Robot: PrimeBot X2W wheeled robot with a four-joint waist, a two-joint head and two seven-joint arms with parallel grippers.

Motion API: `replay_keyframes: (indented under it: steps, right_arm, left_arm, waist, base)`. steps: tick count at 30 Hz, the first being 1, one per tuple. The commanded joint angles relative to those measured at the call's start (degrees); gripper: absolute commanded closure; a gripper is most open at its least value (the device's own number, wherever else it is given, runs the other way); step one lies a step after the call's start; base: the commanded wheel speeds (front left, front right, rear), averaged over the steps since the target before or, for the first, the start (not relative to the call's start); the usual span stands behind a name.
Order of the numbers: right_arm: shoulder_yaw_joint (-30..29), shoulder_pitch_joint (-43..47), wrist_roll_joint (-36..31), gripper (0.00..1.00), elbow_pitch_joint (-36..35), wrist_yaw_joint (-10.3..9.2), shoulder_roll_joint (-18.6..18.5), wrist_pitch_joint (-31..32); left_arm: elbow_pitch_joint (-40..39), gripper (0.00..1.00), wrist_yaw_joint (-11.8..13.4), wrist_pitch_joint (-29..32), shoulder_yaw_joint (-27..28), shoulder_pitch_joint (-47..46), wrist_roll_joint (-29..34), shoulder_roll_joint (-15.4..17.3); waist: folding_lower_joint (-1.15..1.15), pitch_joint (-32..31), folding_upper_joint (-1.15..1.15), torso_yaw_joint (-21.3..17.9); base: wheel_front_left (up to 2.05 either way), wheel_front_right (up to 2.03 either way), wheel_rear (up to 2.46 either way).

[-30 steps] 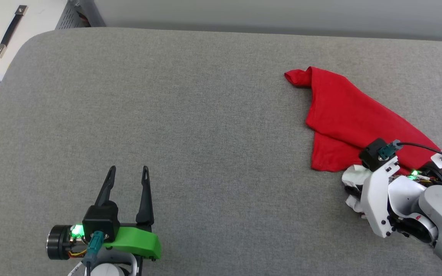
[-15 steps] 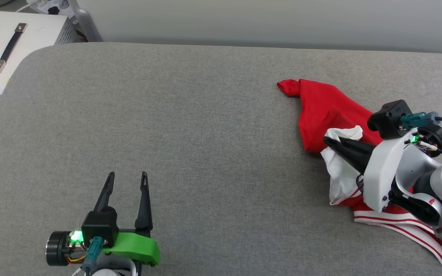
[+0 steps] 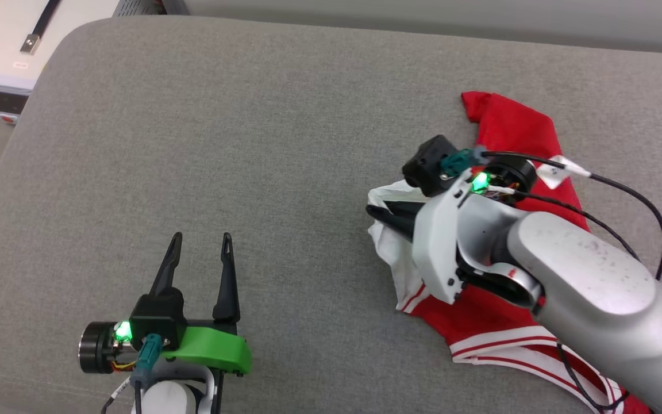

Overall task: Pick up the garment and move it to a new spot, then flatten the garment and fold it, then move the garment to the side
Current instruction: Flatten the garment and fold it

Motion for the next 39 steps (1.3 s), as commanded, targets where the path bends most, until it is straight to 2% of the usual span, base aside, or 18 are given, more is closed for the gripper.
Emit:
replay_keyframes:
  steps: [1, 6, 9, 14, 18, 19, 20, 29, 34, 39]
  right_arm:
    - [2.1, -2.1, 0.1, 1.00, 1.8, -0.03, 1.5, 0.1]
    - [11.6, -6.5, 0.6, 1.00, 11.3, -0.03, 6.8, 0.3]
    - [14.8, -6.3, 1.3, 1.00, 17.2, -0.03, 9.1, 1.5]
    - [15.9, -4.1, -0.1, 1.00, 23.0, -0.03, 11.3, 3.0]
    - [16.0, -3.0, -1.4, 1.00, 22.8, -0.03, 11.6, 2.0]
    - [16.0, -3.1, -1.5, 0.65, 22.4, -0.03, 11.4, 1.0]
    - [16.0, -3.2, -1.4, 0.00, 21.7, -0.03, 11.1, -0.3]
    - [14.3, -3.3, 2.3, 0.00, 13.8, -0.03, 4.9, -17.5]
    - [6.9, -0.4, 0.2, 0.00, 11.8, -0.03, 1.2, -27.6]
    - [-3.6, 5.7, -5.4, 0.00, 12.1, -0.03, -0.1, -35.2]
  left_arm:
    - [-0.2, 0.00, 0.3, -0.3, -0.2, -1.3, -0.6, -0.2]
    - [-0.2, 0.00, 0.8, -0.3, -1.2, -2.6, -1.2, -0.2]
    - [-0.1, 0.00, 1.2, -0.3, -1.8, -3.2, -1.7, -0.2]
    - [0.0, 0.00, 1.7, -0.3, -2.2, -3.1, -2.0, -0.2]
    - [0.4, 0.00, 1.7, -0.3, -1.8, -2.5, -1.7, -0.2]
    - [0.5, 0.00, 1.6, -0.3, -1.7, -2.4, -1.5, -0.2]
    - [0.6, 0.00, 1.4, -0.3, -1.5, -2.1, -1.3, -0.2]
    - [0.5, 0.00, 0.2, -0.3, 0.7, 0.7, 0.8, -0.1]
    - [0.3, 0.00, -0.3, -0.3, 1.3, 2.5, 1.6, 0.1]
    - [0.1, 0.00, -0.6, -0.3, 1.8, 4.1, 2.0, 0.4]
  waist:
    - [0.00, 2.5, 0.00, 2.4]
    - [0.00, 4.3, 0.00, 4.0]
    - [0.00, 4.9, 0.00, 4.8]
    - [0.00, 4.9, 0.00, 5.1]
    - [0.00, 3.6, 0.00, 4.1]
    - [0.00, 3.3, 0.00, 3.9]
    - [0.00, 2.6, 0.00, 3.5]
    - [0.00, -2.9, 0.00, -0.7]
    - [0.00, -5.5, 0.00, -3.1]
    - [0.00, -7.6, 0.00, -4.9]
  base:
    - [0.00, 0.00, 0.00]
    - [0.00, 0.00, 0.00]
    - [0.00, 0.00, 0.00]
    - [0.00, 0.00, 0.00]
    - [0.00, 0.00, 0.00]
    - [0.00, 0.00, 0.00]
    - [0.00, 0.00, 0.00]
    - [0.00, 0.00, 0.00]
    - [0.00, 0.00, 0.00]
    - [0.00, 0.00, 0.00]
